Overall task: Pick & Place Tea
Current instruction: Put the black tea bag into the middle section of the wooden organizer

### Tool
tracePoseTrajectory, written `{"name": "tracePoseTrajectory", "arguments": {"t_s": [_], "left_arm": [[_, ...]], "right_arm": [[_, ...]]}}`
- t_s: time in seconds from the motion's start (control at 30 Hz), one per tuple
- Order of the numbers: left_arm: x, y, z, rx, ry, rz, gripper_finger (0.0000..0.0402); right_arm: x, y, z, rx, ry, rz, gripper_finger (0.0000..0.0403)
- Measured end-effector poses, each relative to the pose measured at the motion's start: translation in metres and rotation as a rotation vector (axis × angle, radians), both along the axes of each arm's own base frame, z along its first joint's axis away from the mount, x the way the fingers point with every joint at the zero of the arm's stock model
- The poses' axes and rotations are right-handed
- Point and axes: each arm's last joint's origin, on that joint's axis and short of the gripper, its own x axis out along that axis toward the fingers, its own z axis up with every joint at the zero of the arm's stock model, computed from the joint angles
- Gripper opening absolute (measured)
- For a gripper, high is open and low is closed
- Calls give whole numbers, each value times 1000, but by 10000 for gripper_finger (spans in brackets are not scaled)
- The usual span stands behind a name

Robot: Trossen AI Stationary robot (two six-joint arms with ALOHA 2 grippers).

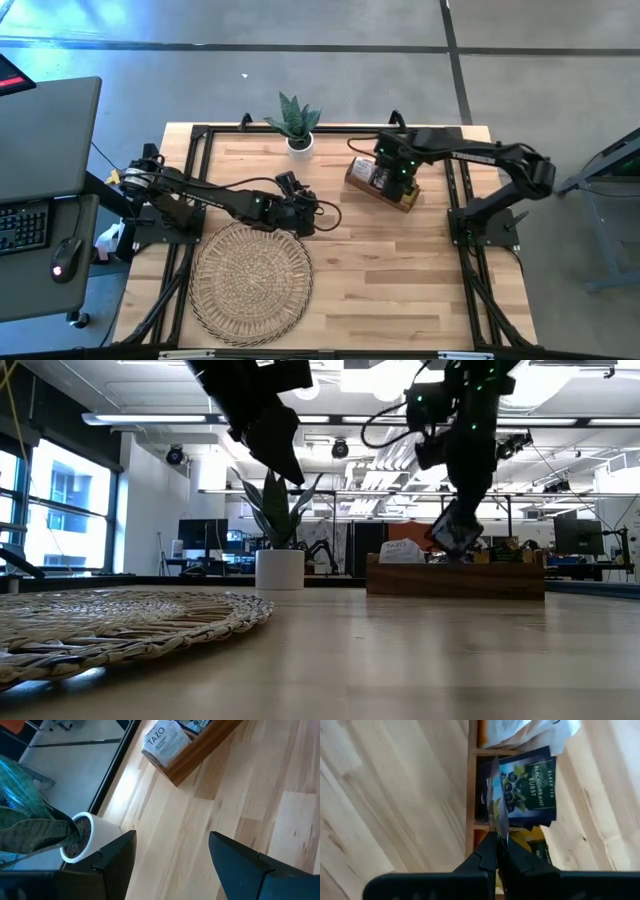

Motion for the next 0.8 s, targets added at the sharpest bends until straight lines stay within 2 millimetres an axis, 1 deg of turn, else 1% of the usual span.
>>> {"name": "tracePoseTrajectory", "arguments": {"t_s": [0.17,0.33,0.43,0.63,0.8], "left_arm": [[-1,0,-1,2,17,1,245],[-1,0,-1,-4,11,9,245],[-1,0,-1,-5,11,9,245],[-1,0,-1,-5,11,10,245],[-1,0,-1,-5,11,10,245]], "right_arm": [[7,-7,-16,17,55,62,2],[8,-15,-24,-8,102,118,4],[8,-18,-25,-7,96,173,5],[8,-25,-24,-35,71,194,11],[10,-25,-24,-24,40,222,37]]}}
